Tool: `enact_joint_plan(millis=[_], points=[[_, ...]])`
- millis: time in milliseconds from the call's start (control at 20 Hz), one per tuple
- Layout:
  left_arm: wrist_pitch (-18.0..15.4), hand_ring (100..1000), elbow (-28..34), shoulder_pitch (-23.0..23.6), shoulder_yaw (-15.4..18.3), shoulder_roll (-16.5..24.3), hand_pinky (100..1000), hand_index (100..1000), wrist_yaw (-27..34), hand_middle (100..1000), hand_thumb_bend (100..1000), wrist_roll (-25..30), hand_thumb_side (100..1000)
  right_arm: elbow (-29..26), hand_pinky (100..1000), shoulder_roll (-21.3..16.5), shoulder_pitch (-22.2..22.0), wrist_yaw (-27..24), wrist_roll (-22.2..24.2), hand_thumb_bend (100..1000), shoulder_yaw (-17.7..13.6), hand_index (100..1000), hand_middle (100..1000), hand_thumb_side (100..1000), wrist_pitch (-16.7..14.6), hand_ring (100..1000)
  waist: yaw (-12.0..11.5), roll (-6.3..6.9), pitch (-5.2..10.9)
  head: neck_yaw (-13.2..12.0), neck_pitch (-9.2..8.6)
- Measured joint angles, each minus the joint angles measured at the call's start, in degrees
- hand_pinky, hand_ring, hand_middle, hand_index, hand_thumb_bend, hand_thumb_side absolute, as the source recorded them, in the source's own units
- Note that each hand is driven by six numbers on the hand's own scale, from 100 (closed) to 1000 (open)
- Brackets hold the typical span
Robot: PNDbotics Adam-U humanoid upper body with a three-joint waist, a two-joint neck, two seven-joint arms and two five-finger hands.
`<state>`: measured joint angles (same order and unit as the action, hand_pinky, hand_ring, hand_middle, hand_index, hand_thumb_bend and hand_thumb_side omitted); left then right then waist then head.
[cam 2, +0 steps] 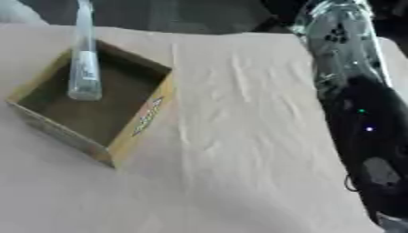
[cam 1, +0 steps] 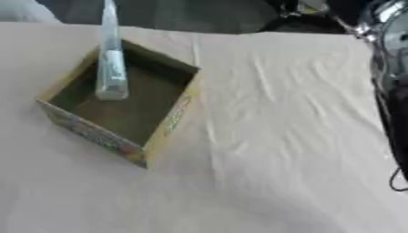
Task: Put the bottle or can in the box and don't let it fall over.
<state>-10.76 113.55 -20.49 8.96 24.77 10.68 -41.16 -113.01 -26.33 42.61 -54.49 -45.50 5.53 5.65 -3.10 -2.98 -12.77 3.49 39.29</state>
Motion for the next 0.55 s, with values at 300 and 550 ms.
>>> enact_joint_plan(millis=[300, 550], points=[[2.1, 947, 0.0, 2.1, -0.3, 0.5, 1000, 860, 0.0, 1000, 200, 1.5, 778, -0.3, 755, -1.6, -8.2, 21.7, 3.2, 749, -2.8, 890, 800, 188, -0.5, 555, 1.8, 0.92, 0.2, -1.7, 0.48], [3.6, 955, 0.0, 3.9, -0.4, 1.0, 1000, 867, 0.0, 1000, 183, 3.1, 794, -0.3, 828, 0.8, -12.5, 35.1, 3.0, 735, -3.4, 893, 878, 163, -2.3, 667, 3.2, 1.81, 0.32, -2.3, 0.94]])
